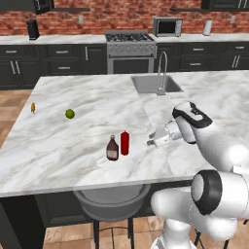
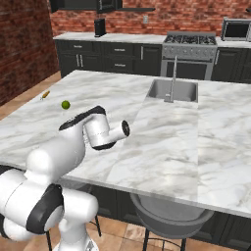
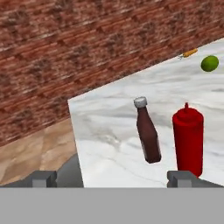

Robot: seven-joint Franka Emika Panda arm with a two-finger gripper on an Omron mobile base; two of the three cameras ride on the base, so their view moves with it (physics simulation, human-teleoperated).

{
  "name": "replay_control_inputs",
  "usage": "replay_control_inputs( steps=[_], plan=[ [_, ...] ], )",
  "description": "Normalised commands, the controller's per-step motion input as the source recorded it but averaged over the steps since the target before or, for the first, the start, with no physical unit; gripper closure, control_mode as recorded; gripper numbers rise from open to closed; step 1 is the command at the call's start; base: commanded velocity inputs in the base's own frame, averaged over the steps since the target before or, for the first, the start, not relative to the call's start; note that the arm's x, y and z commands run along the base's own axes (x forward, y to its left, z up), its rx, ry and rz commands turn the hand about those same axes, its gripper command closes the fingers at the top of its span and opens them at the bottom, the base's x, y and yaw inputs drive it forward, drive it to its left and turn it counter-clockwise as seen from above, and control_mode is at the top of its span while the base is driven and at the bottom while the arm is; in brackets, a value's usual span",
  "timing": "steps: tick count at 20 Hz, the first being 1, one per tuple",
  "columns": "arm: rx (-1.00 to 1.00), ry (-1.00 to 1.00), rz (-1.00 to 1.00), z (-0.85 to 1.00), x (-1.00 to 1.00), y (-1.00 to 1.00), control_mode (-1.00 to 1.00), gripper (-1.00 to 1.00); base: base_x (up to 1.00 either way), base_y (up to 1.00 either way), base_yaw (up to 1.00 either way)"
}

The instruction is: Move the ketchup and ketchup from the cabinet to the dining counter.

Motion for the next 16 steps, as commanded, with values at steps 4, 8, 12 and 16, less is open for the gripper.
replay_control_inputs(
  steps=[4,8,12,16],
  plan=[
    [-0.01,0.21,-0.42,0.27,-0.35,0.0,-1.0,-1.0,0.0,0.0,0.0],
    [0.0,0.25,-0.35,0.29,-0.39,0.0,-1.0,-1.0,0.0,0.0,0.0],
    [0.0,0.26,-0.3,0.32,-0.43,0.0,-1.0,-1.0,0.0,0.0,0.0],
    [-0.04,0.22,-0.24,0.32,-0.48,0.0,-1.0,-1.0,0.0,0.0,0.0]
  ],
)
